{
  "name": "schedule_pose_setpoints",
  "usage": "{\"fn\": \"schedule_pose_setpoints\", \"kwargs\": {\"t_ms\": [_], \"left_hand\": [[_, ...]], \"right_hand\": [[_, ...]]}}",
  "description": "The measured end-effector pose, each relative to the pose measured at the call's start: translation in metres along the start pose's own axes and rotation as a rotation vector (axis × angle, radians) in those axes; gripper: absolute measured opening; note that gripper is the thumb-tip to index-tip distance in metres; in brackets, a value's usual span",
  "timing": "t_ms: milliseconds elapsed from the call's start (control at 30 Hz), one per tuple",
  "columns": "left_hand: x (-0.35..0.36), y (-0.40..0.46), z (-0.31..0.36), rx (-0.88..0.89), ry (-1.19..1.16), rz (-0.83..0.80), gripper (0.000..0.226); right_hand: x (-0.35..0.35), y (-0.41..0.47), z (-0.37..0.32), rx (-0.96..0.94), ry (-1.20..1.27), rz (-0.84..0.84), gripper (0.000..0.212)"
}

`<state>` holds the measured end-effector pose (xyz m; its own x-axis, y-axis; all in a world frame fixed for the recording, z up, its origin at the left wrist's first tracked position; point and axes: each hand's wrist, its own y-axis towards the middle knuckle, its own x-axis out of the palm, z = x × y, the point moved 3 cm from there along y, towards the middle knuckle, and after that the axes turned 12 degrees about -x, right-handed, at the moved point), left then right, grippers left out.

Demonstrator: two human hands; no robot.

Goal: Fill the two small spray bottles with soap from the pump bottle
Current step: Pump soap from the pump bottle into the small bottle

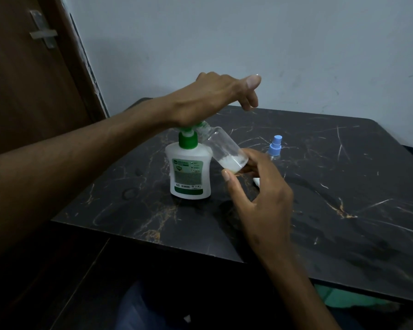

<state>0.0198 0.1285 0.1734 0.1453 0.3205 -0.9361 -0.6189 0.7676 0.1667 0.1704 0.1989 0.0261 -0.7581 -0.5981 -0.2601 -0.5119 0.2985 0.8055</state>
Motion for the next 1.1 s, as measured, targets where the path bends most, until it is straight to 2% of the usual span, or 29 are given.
{"fn": "schedule_pose_setpoints", "kwargs": {"t_ms": [433, 533, 767, 967, 1100], "left_hand": [[-0.0015, 0.0011, -0.0008, -0.024, -0.039, -0.005, 0.074], [0.0011, 0.0029, 0.0003, 0.003, -0.001, -0.005, 0.069], [-0.004, 0.0021, -0.0039, 0.038, -0.179, 0.012, 0.067], [0.0019, 0.0002, -0.0025, 0.03, -0.14, -0.029, 0.064], [0.0002, 0.0094, -0.003, 0.063, 0.055, 0.007, 0.058]], "right_hand": [[-0.0009, 0.0001, -0.0003, 0.007, -0.01, -0.003, 0.04], [0.0001, 0.0, 0.0006, 0.012, -0.014, -0.005, 0.04], [-0.0003, 0.0004, 0.0003, -0.002, -0.013, 0.005, 0.04], [0.0007, 0.0002, 0.0025, -0.001, -0.015, 0.004, 0.042], [0.0015, -0.0004, 0.0024, 0.019, -0.015, -0.003, 0.043]]}}
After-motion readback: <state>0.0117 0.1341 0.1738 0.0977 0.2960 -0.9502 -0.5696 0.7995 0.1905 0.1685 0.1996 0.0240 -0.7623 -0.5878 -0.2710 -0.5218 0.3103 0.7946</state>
